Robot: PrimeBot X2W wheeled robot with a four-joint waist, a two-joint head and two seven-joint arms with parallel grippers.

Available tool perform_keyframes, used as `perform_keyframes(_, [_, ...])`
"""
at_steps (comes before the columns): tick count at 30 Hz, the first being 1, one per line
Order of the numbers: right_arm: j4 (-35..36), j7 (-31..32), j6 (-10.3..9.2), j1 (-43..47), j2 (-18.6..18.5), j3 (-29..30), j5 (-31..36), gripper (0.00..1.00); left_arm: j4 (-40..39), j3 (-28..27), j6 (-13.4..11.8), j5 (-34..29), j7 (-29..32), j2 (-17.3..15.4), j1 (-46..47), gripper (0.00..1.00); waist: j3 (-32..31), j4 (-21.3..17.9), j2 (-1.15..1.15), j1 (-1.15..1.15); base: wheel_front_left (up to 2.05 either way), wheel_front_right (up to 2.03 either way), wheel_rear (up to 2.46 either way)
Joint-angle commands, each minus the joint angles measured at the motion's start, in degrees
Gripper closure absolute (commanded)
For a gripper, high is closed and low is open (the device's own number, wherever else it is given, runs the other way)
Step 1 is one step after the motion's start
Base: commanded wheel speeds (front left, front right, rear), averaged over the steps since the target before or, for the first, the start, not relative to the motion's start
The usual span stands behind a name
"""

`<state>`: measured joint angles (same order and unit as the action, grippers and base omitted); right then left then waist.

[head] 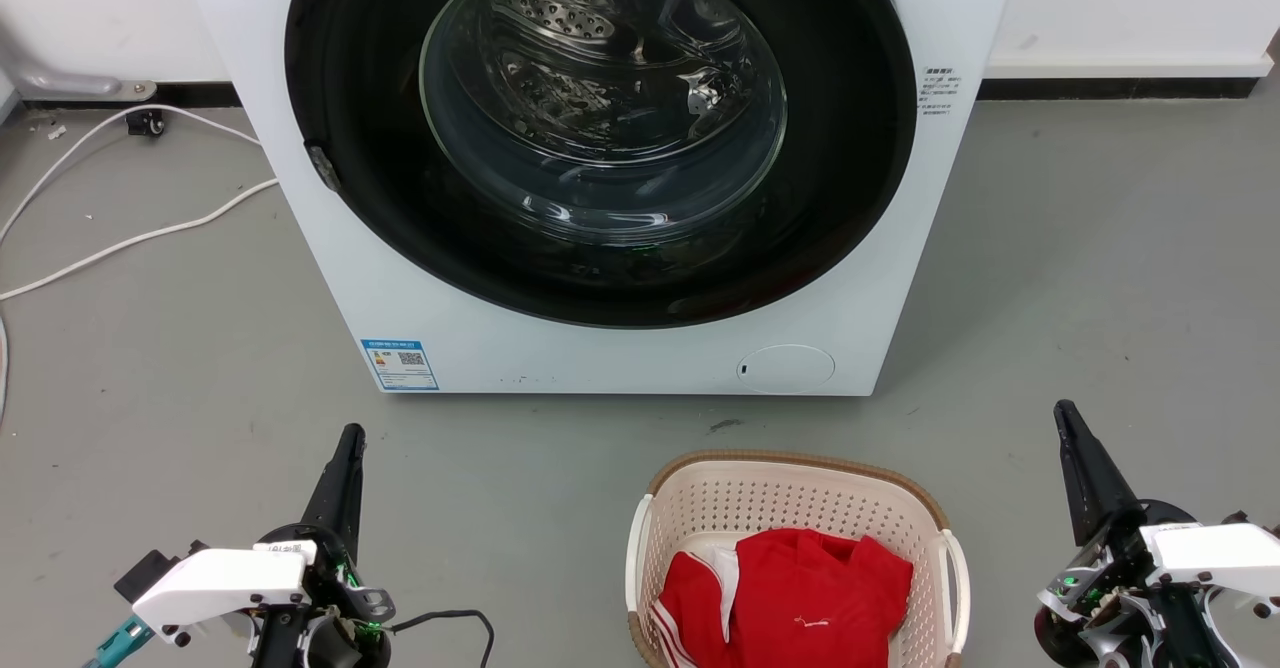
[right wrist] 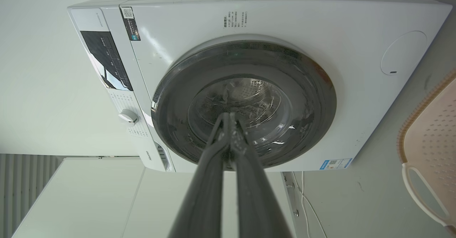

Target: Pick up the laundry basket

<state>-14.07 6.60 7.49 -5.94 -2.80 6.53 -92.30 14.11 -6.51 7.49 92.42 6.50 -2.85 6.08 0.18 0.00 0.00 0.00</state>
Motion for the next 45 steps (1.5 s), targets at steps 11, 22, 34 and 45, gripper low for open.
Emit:
perform_keyframes(11, [-0.03, 0.06, 0.0, -0.62, -0.16, -0.06, -0.23, 1.0, -0.03, -0.1, 0.16, 0.0, 0.24, -0.05, 0.34, 1.0, 0.0, 0.0, 0.0, 0.0, 0.0, 0.0, 0.0])
perform_keyframes(22, [-0.03, 0.05, 0.0, -0.62, -0.16, -0.05, -0.23, 1.0, -0.03, -0.1, 0.16, 0.0, 0.24, -0.05, 0.34, 1.0, 0.0, 0.0, 0.0, 0.0, 0.0, 0.0, 0.0])
perform_keyframes(34, [-0.5, -1.89, 0.0, 1.36, 0.1, 0.03, 2.55, 0.0, -0.26, -0.21, -0.01, -2.35, -1.98, 0.09, -1.13, 0.0, 0.05, 0.0, 0.0, 0.0, 0.0, 0.0, 0.0])
perform_keyframes(45, [4.45, -4.89, 0.0, 2.53, 0.06, -0.64, 20.35, 0.0, -4.05, 0.05, -1.86, -16.22, -4.95, 0.06, -1.73, 0.0, 0.13, 0.02, 0.0, 0.0, 0.0, 0.0, 0.0])
